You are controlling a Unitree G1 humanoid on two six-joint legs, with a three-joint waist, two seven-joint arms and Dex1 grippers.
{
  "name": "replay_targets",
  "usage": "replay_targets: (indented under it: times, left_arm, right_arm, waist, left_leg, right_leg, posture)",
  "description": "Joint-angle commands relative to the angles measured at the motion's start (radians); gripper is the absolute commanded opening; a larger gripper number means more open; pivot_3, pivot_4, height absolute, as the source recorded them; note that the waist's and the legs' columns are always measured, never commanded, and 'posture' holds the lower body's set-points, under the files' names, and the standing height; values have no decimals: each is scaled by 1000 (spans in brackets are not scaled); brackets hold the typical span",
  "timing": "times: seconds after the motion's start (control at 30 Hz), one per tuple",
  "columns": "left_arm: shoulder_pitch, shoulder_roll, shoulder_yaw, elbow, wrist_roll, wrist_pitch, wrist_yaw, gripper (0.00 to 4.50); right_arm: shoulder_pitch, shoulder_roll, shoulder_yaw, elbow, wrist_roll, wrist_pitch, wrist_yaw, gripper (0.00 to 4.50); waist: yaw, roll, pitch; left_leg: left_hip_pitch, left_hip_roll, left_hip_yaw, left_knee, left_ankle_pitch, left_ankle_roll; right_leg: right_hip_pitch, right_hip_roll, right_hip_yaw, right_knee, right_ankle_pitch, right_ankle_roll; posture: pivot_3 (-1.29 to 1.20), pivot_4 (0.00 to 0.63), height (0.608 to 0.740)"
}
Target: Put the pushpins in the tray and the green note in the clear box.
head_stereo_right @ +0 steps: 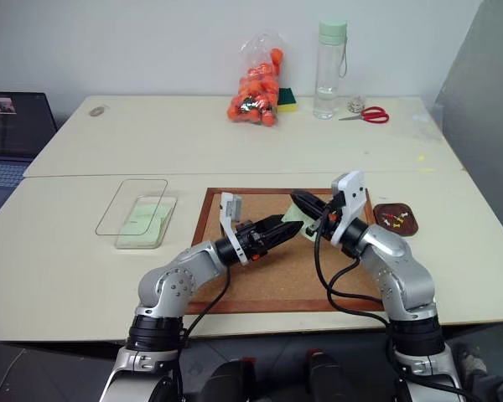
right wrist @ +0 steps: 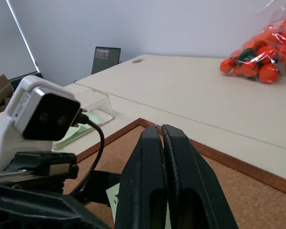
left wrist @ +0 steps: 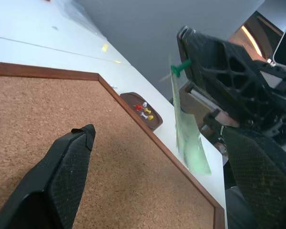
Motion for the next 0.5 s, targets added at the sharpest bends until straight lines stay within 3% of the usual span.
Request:
replay_targets:
  times: [0.03,0.5]
  left_arm:
    - [-18,-7,-3,-19,-33,9,-26,3903]
    - [-30,1,10,-12,-40,22,-21,1133]
  right_arm:
    - [-6,3,-7,-55,20,-3,-9,0]
    - [-1,2,-3,-56,15,-12,-9,0]
  waist:
    - [0,0,0]
    - [0,0,0]
  left_leg:
    - [0,0,0,0,0,0]
    - [0,0,0,0,0,0]
  right_leg:
    - [0,0,0,0,0,0]
    - [0,0,0,0,0,0]
  posture:
    - [0,150,740]
    - [0,150,740]
